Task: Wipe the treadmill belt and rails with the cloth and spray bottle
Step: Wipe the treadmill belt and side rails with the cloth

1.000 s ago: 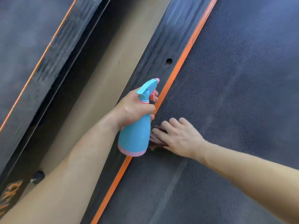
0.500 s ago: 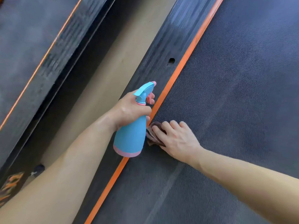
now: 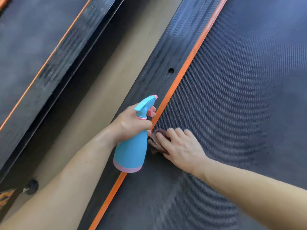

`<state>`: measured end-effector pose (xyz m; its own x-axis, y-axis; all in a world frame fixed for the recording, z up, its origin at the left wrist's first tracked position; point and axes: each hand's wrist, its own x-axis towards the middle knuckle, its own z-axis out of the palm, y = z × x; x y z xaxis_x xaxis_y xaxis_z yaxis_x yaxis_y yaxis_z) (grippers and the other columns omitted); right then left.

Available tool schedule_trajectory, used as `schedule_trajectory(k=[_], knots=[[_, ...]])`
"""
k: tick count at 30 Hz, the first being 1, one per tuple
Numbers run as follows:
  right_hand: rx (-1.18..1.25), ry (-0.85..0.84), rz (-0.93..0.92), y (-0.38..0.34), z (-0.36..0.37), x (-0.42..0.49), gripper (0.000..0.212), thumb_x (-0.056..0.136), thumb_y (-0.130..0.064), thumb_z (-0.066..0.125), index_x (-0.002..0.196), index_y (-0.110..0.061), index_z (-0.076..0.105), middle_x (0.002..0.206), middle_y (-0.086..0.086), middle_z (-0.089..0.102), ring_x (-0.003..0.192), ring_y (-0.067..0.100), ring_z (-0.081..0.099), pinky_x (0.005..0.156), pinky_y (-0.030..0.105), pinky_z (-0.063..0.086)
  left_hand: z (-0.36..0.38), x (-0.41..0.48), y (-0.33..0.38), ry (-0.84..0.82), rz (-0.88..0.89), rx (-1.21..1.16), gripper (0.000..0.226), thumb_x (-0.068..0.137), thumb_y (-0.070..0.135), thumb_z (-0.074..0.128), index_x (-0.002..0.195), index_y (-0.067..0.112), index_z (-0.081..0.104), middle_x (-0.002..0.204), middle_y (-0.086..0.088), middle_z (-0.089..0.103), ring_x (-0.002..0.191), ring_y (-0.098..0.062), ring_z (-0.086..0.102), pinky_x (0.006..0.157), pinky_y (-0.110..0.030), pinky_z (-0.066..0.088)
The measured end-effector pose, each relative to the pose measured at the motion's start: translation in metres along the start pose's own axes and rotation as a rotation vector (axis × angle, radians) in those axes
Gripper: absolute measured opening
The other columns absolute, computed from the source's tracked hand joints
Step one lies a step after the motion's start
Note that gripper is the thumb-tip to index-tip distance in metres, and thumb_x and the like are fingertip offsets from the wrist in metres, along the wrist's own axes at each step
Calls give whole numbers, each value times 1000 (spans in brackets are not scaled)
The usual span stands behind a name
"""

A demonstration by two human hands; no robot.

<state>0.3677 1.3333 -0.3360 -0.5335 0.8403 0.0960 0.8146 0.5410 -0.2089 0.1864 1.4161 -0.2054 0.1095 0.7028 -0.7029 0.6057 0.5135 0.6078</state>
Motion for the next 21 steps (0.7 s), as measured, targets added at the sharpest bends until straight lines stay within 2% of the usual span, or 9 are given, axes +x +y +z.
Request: schedule_trajectory(k=[3, 6, 8, 11, 12, 15, 17, 19, 21], knots=[[-4, -56, -136, 16, -4, 0, 59, 81, -51, 67, 131, -22, 54, 105, 8, 52, 85, 29, 52, 66, 43, 44, -3, 2, 2, 23, 12, 63, 32, 88, 6, 68, 103, 34, 64, 94, 7, 71, 70, -13, 72, 61, -23, 51], [-60, -4, 121, 71, -17, 27, 54, 86, -53, 65, 133, -28, 55, 104, 7, 50, 87, 30, 53, 68, 43, 47, -3, 5, 3, 13, 16, 30, 32, 84, 9, 70, 110, 28, 67, 109, 8, 72, 72, -15, 75, 64, -26, 54], [-76, 39, 286, 96, -23, 42, 49, 91, -55, 60, 130, -25, 57, 103, 9, 50, 86, 31, 52, 68, 43, 47, -1, 6, 2, -4, 18, 28, 33, 79, 15, 71, 110, 26, 66, 118, 11, 70, 76, -18, 77, 66, -27, 56], [-77, 56, 349, 72, -17, 38, 52, 88, -49, 63, 131, -21, 56, 104, 11, 50, 87, 32, 52, 69, 43, 44, 1, 5, 1, -23, 23, 30, 32, 80, 12, 70, 108, 29, 67, 113, 9, 70, 73, -16, 77, 69, -31, 56], [-52, 62, 297, 55, -14, 30, 53, 85, -47, 67, 130, -21, 56, 103, 10, 50, 86, 32, 52, 68, 42, 42, 1, 5, 1, -28, 33, 21, 34, 80, 11, 68, 107, 32, 67, 113, 8, 71, 74, -17, 77, 72, -33, 57], [2, 10, -67, 23, -4, 0, 57, 82, -48, 71, 130, -20, 56, 102, 8, 53, 83, 28, 51, 65, 41, 42, 3, 7, 0, -40, 32, 42, 37, 85, 5, 69, 110, 32, 66, 107, 9, 72, 79, -18, 76, 75, -33, 56], [-2, -12, -135, 43, -3, 4, 59, 83, -51, 70, 132, -21, 56, 104, 8, 53, 83, 28, 51, 65, 41, 44, 5, 11, 0, -53, 32, 34, 38, 84, 6, 71, 111, 33, 66, 106, 11, 73, 84, -19, 75, 75, -34, 55], [-49, 57, 34, 76, -5, 21, 53, 85, -51, 71, 128, -22, 59, 102, 10, 53, 82, 30, 52, 64, 41, 45, 9, 14, 2, -65, 27, 5, 49, 74, 17, 72, 118, 37, 66, 103, 15, 74, 91, -20, 74, 74, -32, 54], [-78, 147, 278, 117, -15, 40, 46, 91, -53, 65, 124, -22, 61, 100, 11, 52, 80, 32, 52, 62, 42, 47, 14, 16, 5, -93, 62, -1, 66, 66, 21, 68, 126, 47, 62, 111, 17, 72, 94, -15, 70, 76, -30, 53]])
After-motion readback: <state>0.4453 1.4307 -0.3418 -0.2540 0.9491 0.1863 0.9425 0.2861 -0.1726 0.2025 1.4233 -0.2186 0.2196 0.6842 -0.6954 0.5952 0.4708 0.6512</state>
